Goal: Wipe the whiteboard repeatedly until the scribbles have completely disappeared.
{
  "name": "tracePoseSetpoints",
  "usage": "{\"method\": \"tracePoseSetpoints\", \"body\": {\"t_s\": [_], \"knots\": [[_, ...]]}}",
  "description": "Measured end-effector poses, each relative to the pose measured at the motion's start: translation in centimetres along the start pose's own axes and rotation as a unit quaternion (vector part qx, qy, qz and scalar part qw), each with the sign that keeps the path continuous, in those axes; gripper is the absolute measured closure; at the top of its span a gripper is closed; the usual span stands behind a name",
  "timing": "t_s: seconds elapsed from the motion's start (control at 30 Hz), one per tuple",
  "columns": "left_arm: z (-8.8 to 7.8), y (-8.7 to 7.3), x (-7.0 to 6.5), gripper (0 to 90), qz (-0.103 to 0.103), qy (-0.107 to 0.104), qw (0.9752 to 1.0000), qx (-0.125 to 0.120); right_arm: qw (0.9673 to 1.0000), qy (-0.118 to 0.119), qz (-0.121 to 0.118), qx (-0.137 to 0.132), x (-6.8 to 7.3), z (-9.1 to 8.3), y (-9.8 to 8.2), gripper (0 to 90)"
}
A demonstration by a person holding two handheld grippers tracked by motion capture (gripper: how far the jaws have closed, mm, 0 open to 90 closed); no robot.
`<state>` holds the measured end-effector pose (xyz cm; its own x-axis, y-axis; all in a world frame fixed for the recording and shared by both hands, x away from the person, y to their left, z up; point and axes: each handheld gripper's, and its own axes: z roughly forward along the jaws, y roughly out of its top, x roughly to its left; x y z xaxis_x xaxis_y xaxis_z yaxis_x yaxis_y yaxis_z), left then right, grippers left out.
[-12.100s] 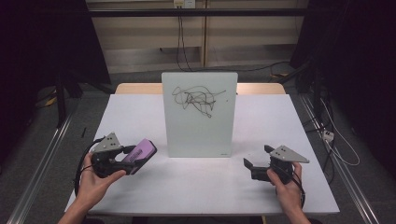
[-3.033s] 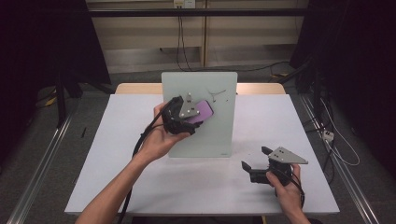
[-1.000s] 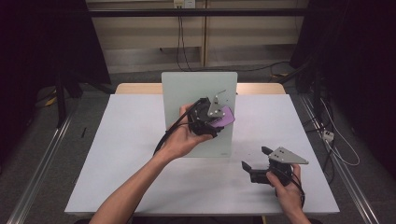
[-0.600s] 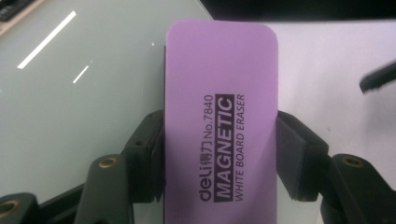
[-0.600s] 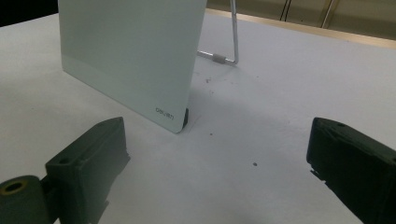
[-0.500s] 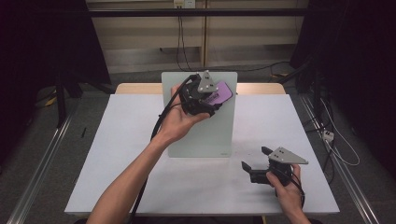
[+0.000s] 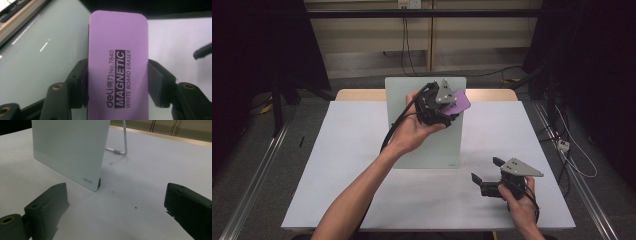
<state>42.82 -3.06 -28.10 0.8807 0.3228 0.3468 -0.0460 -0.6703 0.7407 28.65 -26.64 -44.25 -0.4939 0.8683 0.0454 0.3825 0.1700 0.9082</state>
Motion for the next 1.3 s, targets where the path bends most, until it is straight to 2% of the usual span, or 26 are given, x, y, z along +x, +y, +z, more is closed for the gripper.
{"method": "tracePoseSetpoints", "body": {"t_s": [0.13,0.23,0.37,0.47,0.7,0.9,1.0,1.17,1.23,1.3], "knots": [[1.2,-0.4,-1.5,41.0,0.017,-0.015,0.9996,0.017,1.0,0.001,-0.001,0.0,0.0,0.0,0.0,5.0],[2.1,-0.8,-2.6,41.0,0.023,-0.031,0.9989,0.026,1.0,0.0,-0.001,0.0,0.0,0.0,0.0,5.0],[2.7,-1.0,-3.2,41.0,0.029,-0.039,0.9984,0.028,1.0,0.0,0.0,0.0,0.0,0.0,0.0,5.0],[2.3,-0.9,-2.6,41.1,0.022,-0.038,0.9988,0.021,1.0,0.0,-0.001,0.0,0.0,0.0,0.0,5.0],[-0.2,-0.1,0.3,41.1,-0.006,-0.004,1.0,-0.006,1.0,0.0,0.001,0.001,0.0,0.0,0.0,5.0],[-2.5,0.3,2.6,41.1,-0.039,0.033,0.9981,-0.035,1.0,0.001,0.0,0.001,0.0,0.0,0.0,5.0],[-3.0,0.4,3.3,41.1,-0.054,0.034,0.9967,-0.05,1.0,0.0,0.001,0.001,0.0,0.1,0.0,5.0],[-2.5,1.1,3.1,41.0,-0.046,0.034,0.997,-0.051,1.0,0.003,0.001,0.003,0.1,0.1,0.0,5.0],[-2.1,1.4,3.0,41.0,-0.039,0.028,0.9974,-0.054,1.0,0.003,0.001,0.003,0.1,0.1,0.0,5.0],[-1.8,1.7,2.8,41.0,-0.032,0.031,0.9977,-0.051,1.0,0.003,0.001,0.002,0.0,0.1,0.0,5.0]]}}
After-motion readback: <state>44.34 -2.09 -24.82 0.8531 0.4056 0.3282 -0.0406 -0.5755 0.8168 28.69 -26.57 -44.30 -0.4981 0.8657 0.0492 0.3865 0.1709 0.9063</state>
